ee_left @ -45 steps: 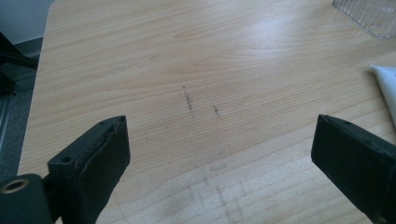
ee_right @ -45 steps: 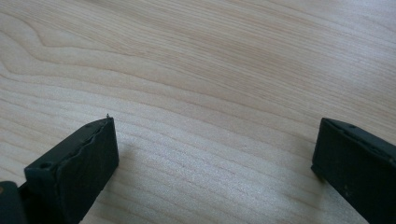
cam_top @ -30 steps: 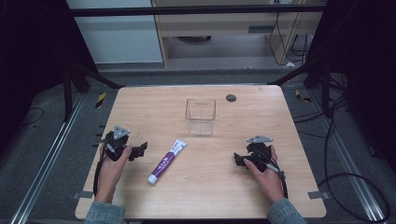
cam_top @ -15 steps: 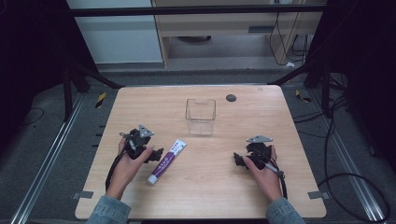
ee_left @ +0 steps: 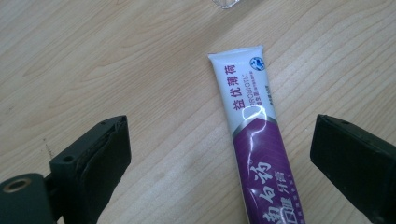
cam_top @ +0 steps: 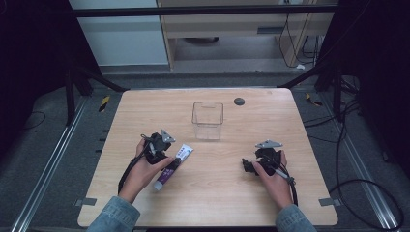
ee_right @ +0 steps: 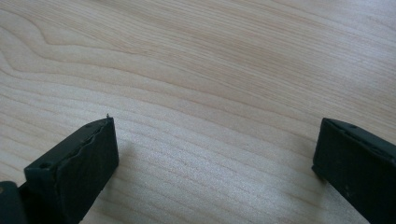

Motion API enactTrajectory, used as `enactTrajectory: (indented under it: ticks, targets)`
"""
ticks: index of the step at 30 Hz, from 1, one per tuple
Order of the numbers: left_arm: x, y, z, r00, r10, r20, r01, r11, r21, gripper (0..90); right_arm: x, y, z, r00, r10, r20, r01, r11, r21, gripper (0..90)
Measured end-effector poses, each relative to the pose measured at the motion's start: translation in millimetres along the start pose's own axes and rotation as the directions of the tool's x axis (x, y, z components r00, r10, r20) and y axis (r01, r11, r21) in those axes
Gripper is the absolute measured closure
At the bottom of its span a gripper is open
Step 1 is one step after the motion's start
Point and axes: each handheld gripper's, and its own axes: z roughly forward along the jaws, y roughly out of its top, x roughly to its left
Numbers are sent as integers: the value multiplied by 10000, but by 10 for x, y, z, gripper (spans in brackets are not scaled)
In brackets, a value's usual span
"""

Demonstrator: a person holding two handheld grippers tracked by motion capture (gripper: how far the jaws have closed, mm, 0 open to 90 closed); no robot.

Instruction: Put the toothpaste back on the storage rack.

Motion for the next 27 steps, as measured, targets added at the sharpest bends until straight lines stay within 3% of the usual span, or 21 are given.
enactTrajectory:
  ticks: [3,10,12,21,27]
  targets:
    - [30,29,-12,9999,-146,93,146,9999,-25,48,-1,-1,2,10000,-33,12,33,10000,-13,4]
    - [-20,109,12,9991,270,313,-282,9988,394,73,-2,-1,2,10000,-35,12,35,10000,-10,4]
    - [-28,152,13,9987,207,472,-225,9991,367,68,1,1,-1,10000,18,-16,-18,10000,7,4]
    - [-31,379,85,9980,471,412,-498,9965,677,62,-6,-3,4,9999,-109,34,109,9999,-27,4]
    - [-12,441,123,9964,454,709,-513,9952,839,159,-1,0,-1,10000,-9,-12,9,10000,6,4]
